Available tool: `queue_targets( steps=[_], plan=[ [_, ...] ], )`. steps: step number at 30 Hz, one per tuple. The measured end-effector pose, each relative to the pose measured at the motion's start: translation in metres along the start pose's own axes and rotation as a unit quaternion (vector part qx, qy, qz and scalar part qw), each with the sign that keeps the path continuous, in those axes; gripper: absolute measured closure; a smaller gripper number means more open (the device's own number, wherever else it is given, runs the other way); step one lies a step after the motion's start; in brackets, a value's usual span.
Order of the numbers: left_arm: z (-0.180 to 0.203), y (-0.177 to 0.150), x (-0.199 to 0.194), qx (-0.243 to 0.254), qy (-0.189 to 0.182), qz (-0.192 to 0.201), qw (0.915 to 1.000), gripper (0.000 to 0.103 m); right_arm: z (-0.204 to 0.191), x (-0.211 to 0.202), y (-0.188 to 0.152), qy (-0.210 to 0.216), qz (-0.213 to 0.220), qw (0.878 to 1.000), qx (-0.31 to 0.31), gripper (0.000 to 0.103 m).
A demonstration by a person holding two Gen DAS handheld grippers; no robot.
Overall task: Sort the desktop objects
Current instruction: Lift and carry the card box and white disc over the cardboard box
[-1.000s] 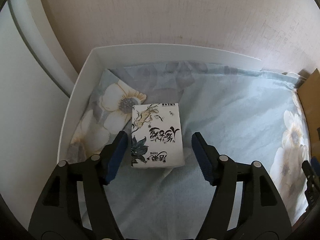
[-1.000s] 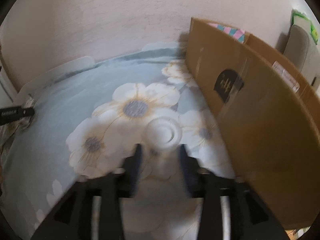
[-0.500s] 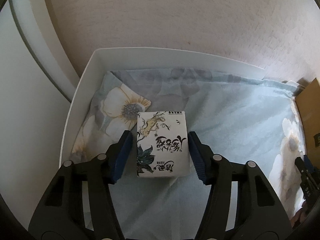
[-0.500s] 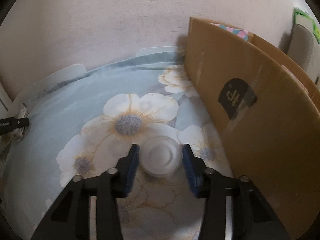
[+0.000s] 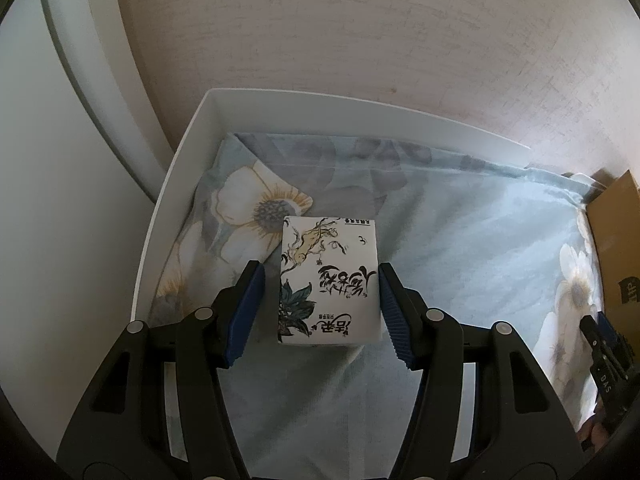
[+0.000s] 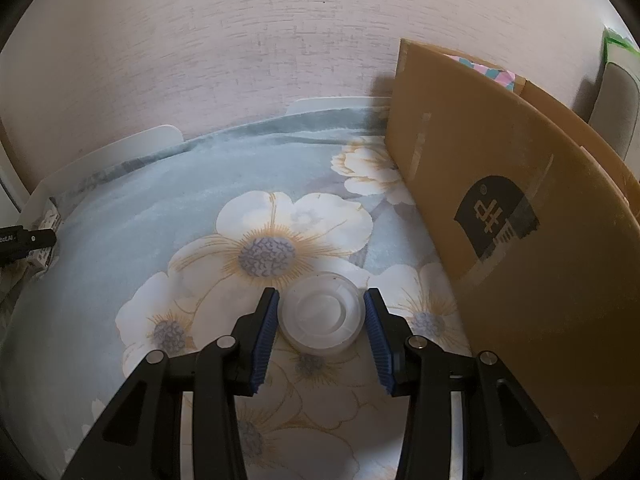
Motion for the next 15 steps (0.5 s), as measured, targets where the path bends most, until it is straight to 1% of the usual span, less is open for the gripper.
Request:
queue_targets(
  steps=[2, 3, 4, 7, 9, 13, 14, 15],
  plan=[
    [0.000, -0.001, -0.001, 0.006, 0.008, 0.002, 0.9999, 0.049, 0.000, 0.000, 0.000, -0.001, 0.000, 1.000, 0.000, 0.063],
    [0.001, -0.002, -0.001, 0.012, 0.014, 0.002, 0.9998, 0.051, 0.000, 0.000, 0.000, -0.001, 0.000, 1.000, 0.000, 0.063],
    [0.003, -0.003, -0.003, 0.017, 0.014, 0.004, 0.9997, 0.060, -0.001, 0.000, 0.001, -0.001, 0.000, 1.000, -0.002, 0.063],
    [0.005, -0.002, -0.014, 0.028, 0.026, 0.015, 0.9992, 0.060, -0.002, -0.002, 0.001, 0.000, 0.001, 1.000, -0.007, 0.064],
    [0.005, 0.000, -0.027, 0.029, 0.025, 0.027, 0.9989, 0.060, -0.006, -0.007, 0.003, 0.002, 0.006, 1.000, -0.013, 0.064],
    [0.006, 0.007, -0.062, 0.034, 0.026, 0.042, 0.9982, 0.060, -0.016, -0.027, 0.016, 0.017, 0.023, 0.999, -0.020, 0.064],
    [0.008, 0.011, -0.077, 0.036, 0.023, 0.047, 0.9980, 0.060, -0.018, -0.033, 0.020, 0.022, 0.028, 0.999, -0.020, 0.064],
    [0.036, 0.019, -0.084, 0.037, 0.022, 0.050, 0.9978, 0.060, -0.020, -0.040, 0.025, 0.027, 0.033, 0.999, -0.020, 0.063]
  ],
)
Point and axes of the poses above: each gripper's, at about its wrist camera, not at the fingertips, and x roughly the way its jaws point, z to its right, y to its top, the point moved 8 cm from there along x, roughly the way its jaws point, and after that the axes turned 9 degrees about y, right-handed, at the moved point
